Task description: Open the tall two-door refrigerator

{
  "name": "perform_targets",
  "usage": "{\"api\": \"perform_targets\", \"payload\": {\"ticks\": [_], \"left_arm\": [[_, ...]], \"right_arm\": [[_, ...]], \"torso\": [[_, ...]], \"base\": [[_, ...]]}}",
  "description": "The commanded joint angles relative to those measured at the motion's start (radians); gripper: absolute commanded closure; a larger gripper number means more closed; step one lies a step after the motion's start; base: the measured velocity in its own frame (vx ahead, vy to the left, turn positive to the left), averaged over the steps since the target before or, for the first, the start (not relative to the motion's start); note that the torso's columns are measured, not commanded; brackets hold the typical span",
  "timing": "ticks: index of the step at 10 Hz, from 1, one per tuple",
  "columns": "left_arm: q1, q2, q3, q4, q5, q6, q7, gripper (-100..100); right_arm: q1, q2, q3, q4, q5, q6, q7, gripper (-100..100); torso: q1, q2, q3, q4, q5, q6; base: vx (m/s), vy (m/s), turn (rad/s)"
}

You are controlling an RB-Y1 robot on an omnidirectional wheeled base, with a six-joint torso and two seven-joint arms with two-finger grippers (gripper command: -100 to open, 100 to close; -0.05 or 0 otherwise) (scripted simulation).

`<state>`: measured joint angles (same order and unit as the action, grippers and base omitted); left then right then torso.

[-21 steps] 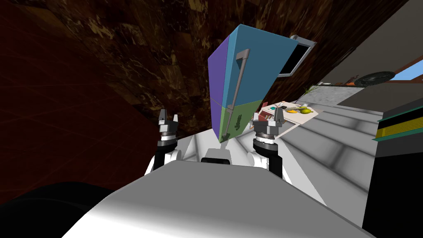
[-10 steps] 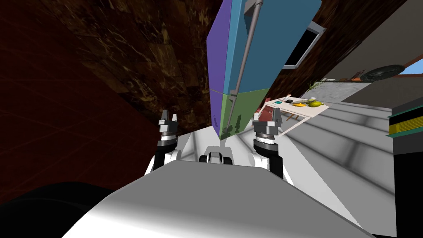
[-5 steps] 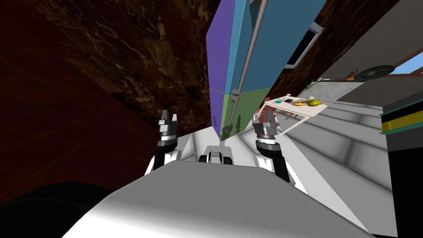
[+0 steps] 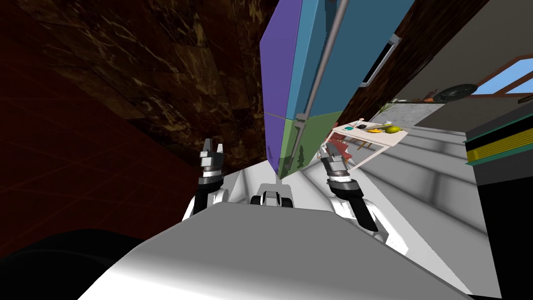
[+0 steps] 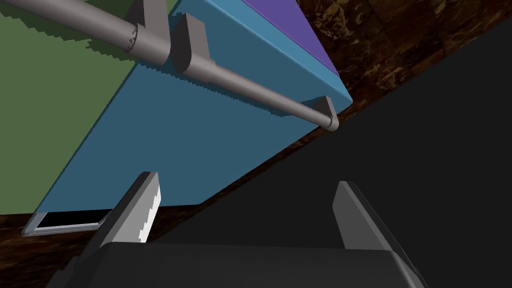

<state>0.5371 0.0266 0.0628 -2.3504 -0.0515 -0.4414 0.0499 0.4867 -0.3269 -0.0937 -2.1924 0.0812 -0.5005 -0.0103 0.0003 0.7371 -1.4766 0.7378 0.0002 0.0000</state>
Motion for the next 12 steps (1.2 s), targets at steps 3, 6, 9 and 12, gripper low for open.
{"api": "perform_targets", "payload": {"ticks": [3,6,9,12], "left_arm": [[0.0,0.0,0.0,0.0,0.0,0.0,0.0,0],[0.0,0.0,0.0,0.0,0.0,0.0,0.0,0],[0.0,0.0,0.0,0.0,0.0,0.0,0.0,0],[0.0,0.0,0.0,0.0,0.0,0.0,0.0,0]], "right_arm": [[0.016,-0.119,-0.056,0.028,0.079,0.026,0.039,-100],[0.028,-0.215,-0.107,0.058,0.148,0.048,0.073,-100],[0.036,-0.297,-0.141,0.082,0.195,0.064,0.096,-100],[0.043,-0.374,-0.175,0.11,0.243,0.081,0.119,-100]], "torso": [[0.001,0.0,0.0,0.0,0.0,0.0],[-0.001,0.002,0.001,0.0,0.0,0.0],[-0.001,0.001,0.001,0.0,0.0,0.0],[-0.002,0.002,0.001,0.0,0.0,0.0]], "base": [[0.094,0.118,-0.062],[0.074,0.086,-0.076],[0.077,0.102,-0.053],[0.056,0.089,-0.058]]}}
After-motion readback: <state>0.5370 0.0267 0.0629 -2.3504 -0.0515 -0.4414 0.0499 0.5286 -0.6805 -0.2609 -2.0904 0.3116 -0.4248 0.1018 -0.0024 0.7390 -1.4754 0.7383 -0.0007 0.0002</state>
